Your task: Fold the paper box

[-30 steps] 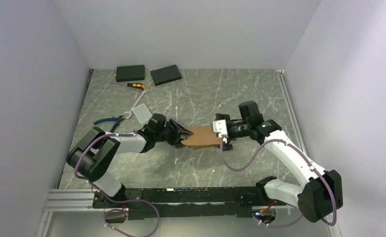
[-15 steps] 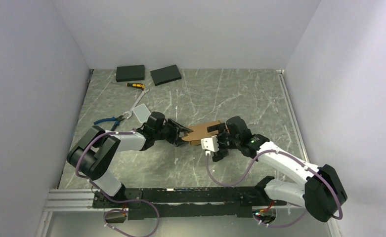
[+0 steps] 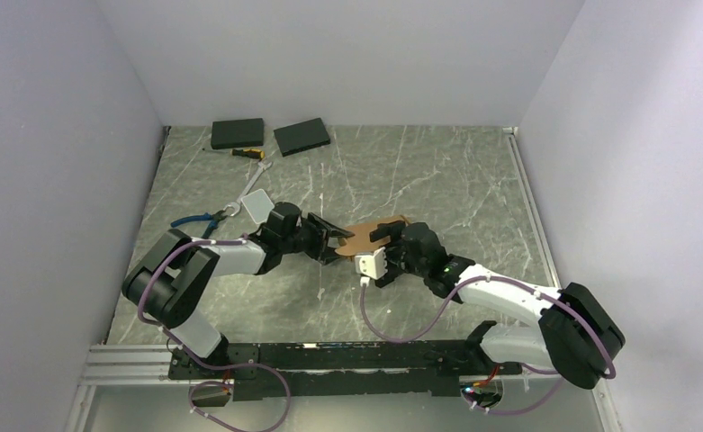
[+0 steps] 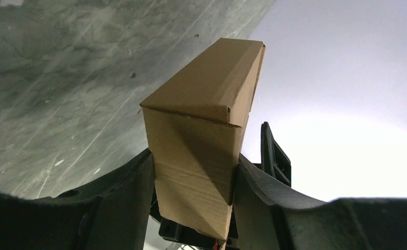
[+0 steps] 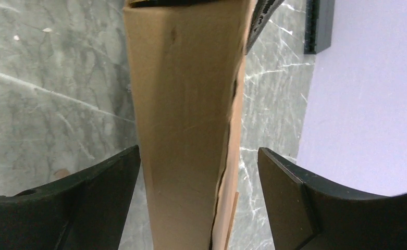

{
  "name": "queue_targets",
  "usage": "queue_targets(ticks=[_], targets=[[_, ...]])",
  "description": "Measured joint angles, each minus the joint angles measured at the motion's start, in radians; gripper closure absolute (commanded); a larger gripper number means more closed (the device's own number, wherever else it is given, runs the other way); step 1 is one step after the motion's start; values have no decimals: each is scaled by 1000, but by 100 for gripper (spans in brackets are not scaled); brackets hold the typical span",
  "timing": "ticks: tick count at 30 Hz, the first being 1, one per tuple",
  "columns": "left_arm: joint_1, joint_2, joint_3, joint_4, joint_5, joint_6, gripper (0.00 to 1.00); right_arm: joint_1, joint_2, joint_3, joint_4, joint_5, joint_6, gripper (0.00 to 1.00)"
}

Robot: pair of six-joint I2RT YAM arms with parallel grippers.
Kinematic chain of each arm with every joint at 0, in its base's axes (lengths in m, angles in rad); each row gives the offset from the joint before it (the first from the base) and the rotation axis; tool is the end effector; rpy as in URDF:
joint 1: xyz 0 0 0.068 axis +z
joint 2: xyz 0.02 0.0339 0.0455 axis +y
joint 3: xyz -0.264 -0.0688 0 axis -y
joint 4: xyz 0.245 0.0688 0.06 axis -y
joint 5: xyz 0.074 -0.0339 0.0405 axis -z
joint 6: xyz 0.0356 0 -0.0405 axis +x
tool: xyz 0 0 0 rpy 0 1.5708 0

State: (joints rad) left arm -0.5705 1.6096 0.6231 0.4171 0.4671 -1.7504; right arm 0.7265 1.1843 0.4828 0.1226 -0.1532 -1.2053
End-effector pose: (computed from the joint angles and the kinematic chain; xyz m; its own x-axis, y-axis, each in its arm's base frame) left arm 0.2476 -0.1780 0.1490 -0.7074 -0.5899 0.3893 -0.5896 0.1888 -0.7853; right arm 0.1741 0.1620 0.1860 0.5561 -0.7406 -0.3771 -0.6507 -0.1057 -0.7519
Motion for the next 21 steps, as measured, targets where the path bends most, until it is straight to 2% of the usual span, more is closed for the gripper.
queue_targets(ticks=[7, 15, 21], targets=[[2, 0, -6, 63, 12, -21, 36, 12, 1, -2, 48, 45, -1, 34], [15, 1, -43, 159, 19, -42, 26, 12, 1, -1, 46, 50, 31, 44], [42, -58, -71, 123, 13, 7, 21, -24, -1, 29, 12, 18, 111, 48]])
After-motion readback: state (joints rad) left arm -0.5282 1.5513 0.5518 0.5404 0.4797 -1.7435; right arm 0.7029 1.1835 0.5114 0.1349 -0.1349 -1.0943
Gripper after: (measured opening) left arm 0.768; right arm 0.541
